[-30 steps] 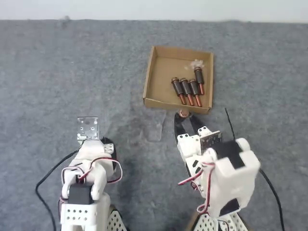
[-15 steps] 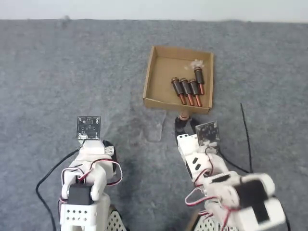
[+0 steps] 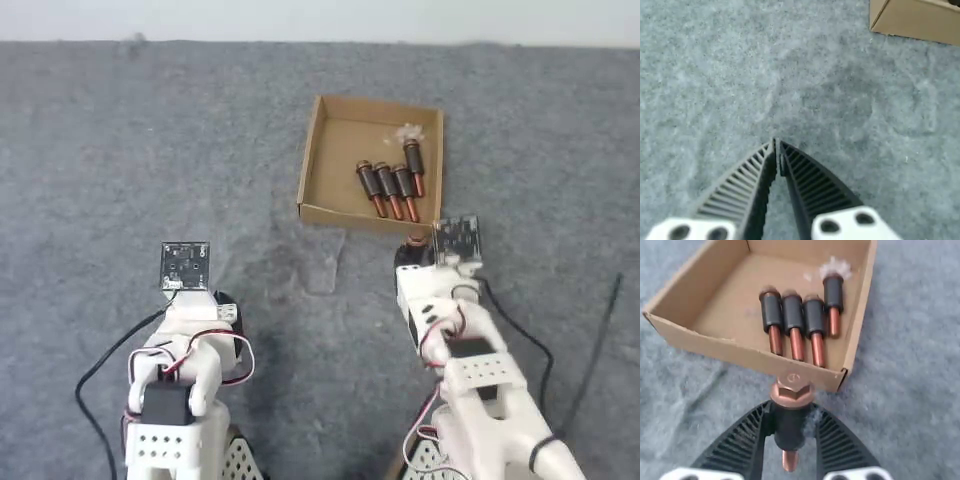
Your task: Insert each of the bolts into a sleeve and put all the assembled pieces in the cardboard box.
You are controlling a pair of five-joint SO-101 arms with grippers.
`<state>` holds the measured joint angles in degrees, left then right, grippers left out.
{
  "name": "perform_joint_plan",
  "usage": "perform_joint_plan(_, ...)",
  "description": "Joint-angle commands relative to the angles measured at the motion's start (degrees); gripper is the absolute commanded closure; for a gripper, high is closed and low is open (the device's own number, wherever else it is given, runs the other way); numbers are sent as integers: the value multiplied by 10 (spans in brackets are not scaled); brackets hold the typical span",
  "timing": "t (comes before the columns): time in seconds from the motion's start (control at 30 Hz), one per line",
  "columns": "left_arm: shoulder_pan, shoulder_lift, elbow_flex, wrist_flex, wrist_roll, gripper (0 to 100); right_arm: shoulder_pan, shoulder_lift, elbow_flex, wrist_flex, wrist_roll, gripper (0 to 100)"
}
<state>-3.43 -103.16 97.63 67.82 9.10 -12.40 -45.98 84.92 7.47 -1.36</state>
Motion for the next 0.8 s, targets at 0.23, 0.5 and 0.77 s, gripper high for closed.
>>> perform_joint_plan(0.23,-3,-12,-11,1,-3,989,8,42,-277,213,10,991)
perform_joint_plan(0.5,1,-12,-11,1,-3,989,7,234,-552,351,11,990)
perform_joint_plan(0.77,1,-12,-11,1,-3,989,23,508,-861,479,69,990)
